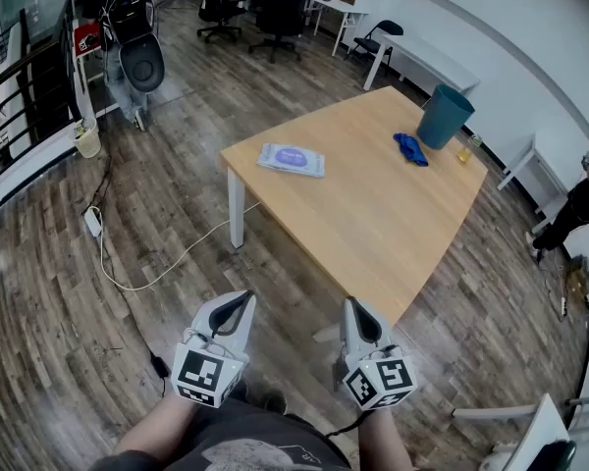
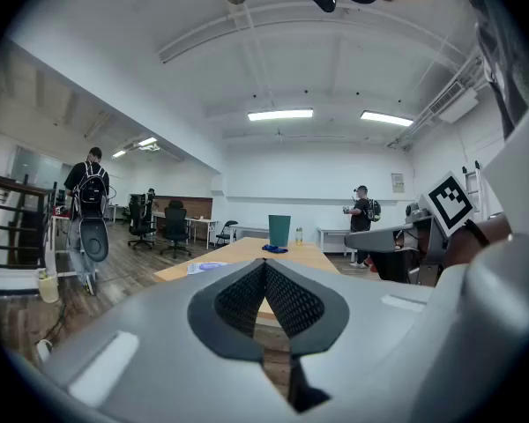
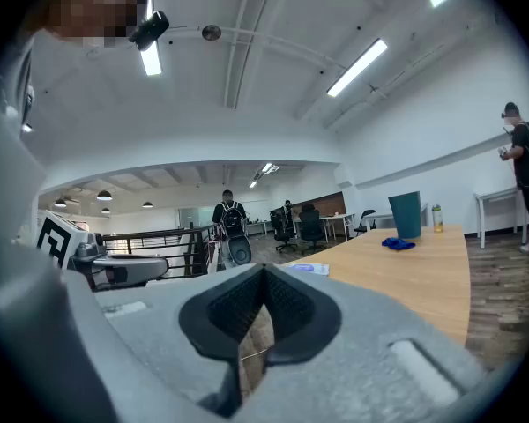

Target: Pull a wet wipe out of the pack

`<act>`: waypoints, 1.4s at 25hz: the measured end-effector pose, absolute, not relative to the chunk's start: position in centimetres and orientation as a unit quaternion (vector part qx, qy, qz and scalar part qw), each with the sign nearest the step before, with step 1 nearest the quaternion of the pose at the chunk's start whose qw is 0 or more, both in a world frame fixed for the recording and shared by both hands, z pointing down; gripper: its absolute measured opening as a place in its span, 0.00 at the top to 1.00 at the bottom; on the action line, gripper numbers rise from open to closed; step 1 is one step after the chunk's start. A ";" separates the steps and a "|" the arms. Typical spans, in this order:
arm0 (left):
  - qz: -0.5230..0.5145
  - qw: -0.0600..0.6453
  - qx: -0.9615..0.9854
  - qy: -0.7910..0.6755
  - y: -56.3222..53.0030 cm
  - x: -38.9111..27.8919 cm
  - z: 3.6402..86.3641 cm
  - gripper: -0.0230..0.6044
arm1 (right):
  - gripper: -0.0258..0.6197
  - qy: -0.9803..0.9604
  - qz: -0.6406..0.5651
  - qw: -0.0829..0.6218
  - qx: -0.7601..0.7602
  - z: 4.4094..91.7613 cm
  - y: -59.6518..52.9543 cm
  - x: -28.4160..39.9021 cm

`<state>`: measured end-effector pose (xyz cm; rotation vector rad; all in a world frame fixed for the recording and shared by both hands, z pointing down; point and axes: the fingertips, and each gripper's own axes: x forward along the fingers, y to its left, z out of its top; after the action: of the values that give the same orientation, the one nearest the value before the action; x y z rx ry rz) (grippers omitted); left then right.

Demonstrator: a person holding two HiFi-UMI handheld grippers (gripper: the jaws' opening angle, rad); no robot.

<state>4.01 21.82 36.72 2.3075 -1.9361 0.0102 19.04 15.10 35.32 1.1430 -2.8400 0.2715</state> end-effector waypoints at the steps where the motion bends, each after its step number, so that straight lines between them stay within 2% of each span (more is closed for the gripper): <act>1: 0.003 0.065 0.765 -0.640 21.9 4.0 36.8 0.93 | 0.97 -0.924 0.091 0.036 0.370 35.7 15.3 19.0; 21: 0.011 0.070 0.771 -0.633 21.1 1.4 37.7 0.93 | 0.97 -0.916 0.098 0.046 0.386 37.0 16.2 18.0; 30: -0.008 0.068 0.786 -0.614 20.6 -0.1 38.5 0.93 | 0.97 -0.894 0.117 0.010 0.432 38.1 16.3 18.4; 35: 0.011 0.052 0.786 -0.616 19.8 -0.3 38.8 0.93 | 0.97 -0.886 0.106 0.042 0.448 39.7 14.8 19.4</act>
<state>-0.26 19.78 38.83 2.3912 -1.8718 0.0332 19.43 14.85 39.75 1.3725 -2.7128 0.3255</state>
